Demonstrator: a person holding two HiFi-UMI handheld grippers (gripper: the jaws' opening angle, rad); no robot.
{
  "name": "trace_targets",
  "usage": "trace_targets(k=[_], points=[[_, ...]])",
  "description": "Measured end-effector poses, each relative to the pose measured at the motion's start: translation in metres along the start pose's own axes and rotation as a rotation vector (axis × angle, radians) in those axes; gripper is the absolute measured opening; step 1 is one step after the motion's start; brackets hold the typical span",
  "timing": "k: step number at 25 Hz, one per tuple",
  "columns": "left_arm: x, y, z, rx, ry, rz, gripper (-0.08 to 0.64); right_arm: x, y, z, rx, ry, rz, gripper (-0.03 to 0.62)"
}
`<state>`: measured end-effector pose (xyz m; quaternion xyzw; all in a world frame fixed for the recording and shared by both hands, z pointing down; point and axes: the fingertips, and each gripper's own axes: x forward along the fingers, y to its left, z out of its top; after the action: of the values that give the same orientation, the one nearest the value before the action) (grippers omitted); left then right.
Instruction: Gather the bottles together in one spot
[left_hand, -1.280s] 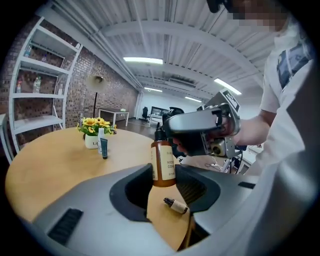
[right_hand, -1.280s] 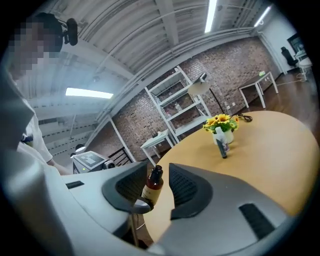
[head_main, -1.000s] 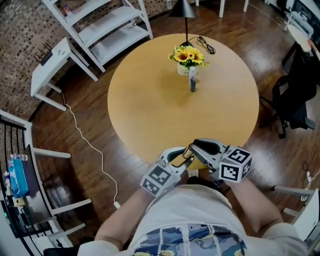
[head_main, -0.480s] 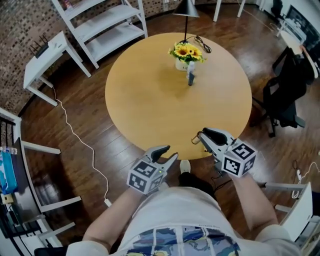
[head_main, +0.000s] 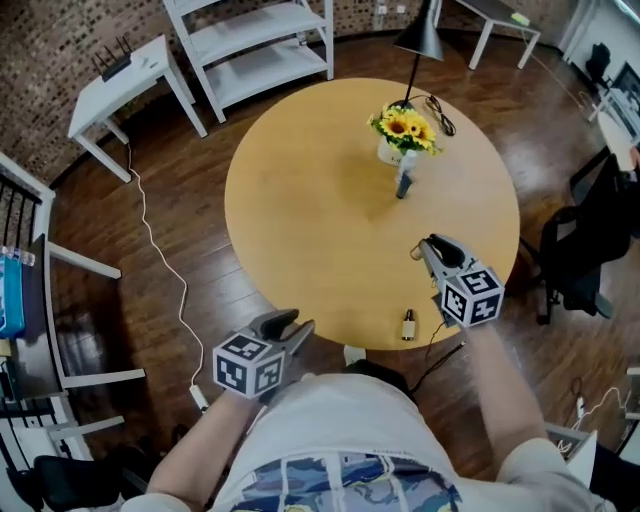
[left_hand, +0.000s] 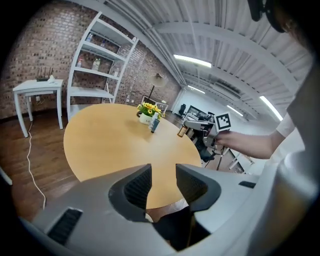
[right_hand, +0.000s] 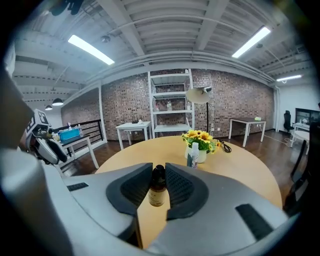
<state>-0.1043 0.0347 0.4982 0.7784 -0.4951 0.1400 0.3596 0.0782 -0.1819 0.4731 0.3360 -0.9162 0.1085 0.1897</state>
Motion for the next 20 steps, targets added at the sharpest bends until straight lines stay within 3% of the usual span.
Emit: trace_targets(k=[8,14,20], points=[[0.019,0.003,0.027,-0.084,0.001,0.078,0.158,0.106,-0.071,-0.015,-0.039,-0.013,-0.008,0.072],[0.022,0.018,0.029,-0.144,0.012,0.182,0.138,0.162,-0.093,-0.035,-0.064,0.023,-0.01,0.084],[0.031,0.013,0.032,-0.165,0.001,0.2,0.138,0.19,-0.102,-0.047,-0.079,0.045,0.001,0.084]])
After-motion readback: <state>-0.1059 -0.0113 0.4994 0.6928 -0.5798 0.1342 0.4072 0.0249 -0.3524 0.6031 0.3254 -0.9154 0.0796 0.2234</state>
